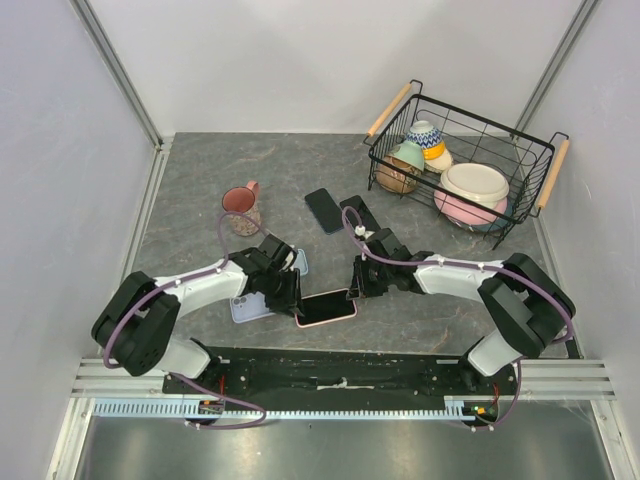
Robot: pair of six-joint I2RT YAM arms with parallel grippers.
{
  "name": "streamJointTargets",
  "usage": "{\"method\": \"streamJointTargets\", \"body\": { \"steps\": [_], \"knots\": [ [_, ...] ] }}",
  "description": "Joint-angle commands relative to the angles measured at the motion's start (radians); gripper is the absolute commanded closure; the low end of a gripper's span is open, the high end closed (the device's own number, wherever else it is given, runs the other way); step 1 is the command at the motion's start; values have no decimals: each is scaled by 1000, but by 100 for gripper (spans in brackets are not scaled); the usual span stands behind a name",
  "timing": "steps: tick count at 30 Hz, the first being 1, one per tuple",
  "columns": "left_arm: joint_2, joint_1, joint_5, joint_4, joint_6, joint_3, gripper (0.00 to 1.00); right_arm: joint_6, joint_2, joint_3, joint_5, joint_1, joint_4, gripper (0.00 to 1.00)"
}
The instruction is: Put the phone into the phone case
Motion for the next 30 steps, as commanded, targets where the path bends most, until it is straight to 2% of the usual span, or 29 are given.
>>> {"method": "streamJointTargets", "body": {
  "steps": [1, 4, 8, 11, 12, 13, 15, 16, 18, 19, 22, 30],
  "knots": [
    [47, -2, 27, 68, -2, 26, 65, -21, 54, 5, 26, 0, -18, 83],
    [66, -2, 33, 76, -4, 37, 74, -37, 56, 10, 57, 13, -39, 94],
    [77, -8, 39, 90, -11, 40, 77, -64, 47, 35, 118, 25, -90, 95],
    [84, -8, 47, 96, -11, 40, 77, -67, 2, 47, 144, 25, -105, 87],
    [86, -8, 50, 97, -11, 39, 77, -69, -38, 45, 150, 24, -107, 80],
    [84, -8, 53, 102, -13, 39, 77, -67, -59, 41, 149, 22, -107, 66],
    [83, -8, 61, 113, -16, 32, 77, -67, -133, 32, 149, 14, -102, 53],
    [83, -8, 65, 116, -17, 31, 77, -64, -159, 18, 152, 8, -99, 40],
    [86, -8, 77, 136, -20, 34, 77, -61, -241, 6, 155, -12, -101, 31],
    [92, -10, 81, 139, -20, 37, 77, -60, -269, -4, 156, -21, -99, 23],
    [101, -17, 81, 152, -24, 57, 77, -55, -363, -18, 127, -59, -99, 15],
    [219, -72, 113, 188, -33, 184, 78, -35, -475, -34, 61, -121, -99, 13]
  ]
}}
